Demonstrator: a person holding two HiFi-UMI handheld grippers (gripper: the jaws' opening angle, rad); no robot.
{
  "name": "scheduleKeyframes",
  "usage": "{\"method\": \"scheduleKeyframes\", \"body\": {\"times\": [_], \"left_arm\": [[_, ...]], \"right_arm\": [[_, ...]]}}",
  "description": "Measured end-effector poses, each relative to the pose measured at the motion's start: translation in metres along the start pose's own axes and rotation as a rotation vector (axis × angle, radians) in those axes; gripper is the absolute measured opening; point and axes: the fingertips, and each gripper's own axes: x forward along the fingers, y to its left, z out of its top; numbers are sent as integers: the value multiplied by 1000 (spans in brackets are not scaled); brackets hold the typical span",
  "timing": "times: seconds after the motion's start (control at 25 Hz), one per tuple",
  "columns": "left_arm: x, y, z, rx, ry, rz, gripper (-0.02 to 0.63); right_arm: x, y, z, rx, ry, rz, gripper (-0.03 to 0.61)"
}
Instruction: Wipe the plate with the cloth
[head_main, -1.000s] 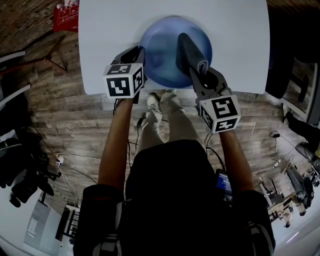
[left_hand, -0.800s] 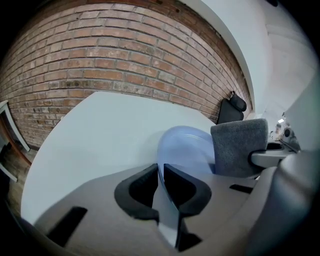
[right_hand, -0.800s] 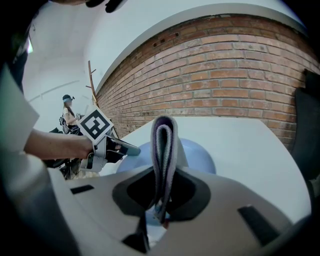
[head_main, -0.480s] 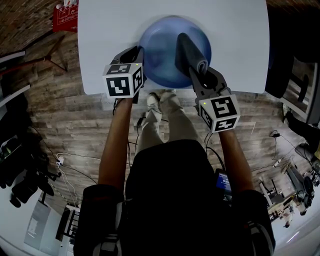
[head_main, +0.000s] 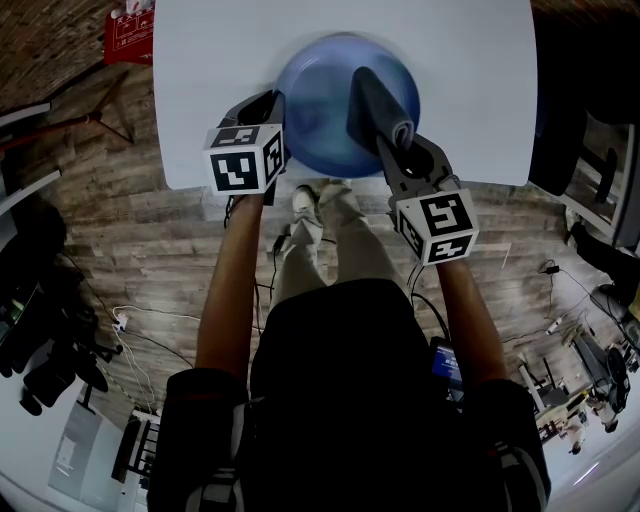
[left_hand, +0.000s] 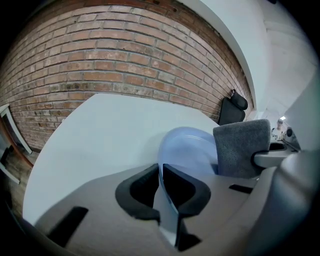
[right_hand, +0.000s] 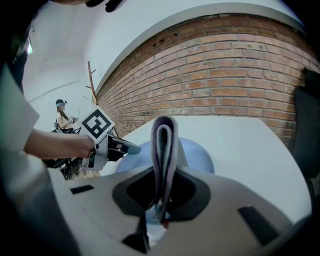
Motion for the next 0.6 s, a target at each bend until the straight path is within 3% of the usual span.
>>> {"method": "scheduleKeyframes", "body": {"times": [0.6], "left_arm": [[5, 1, 2, -26, 0, -19, 29]], "right_arm": [[3, -4, -2, 4, 6, 2, 52]]}}
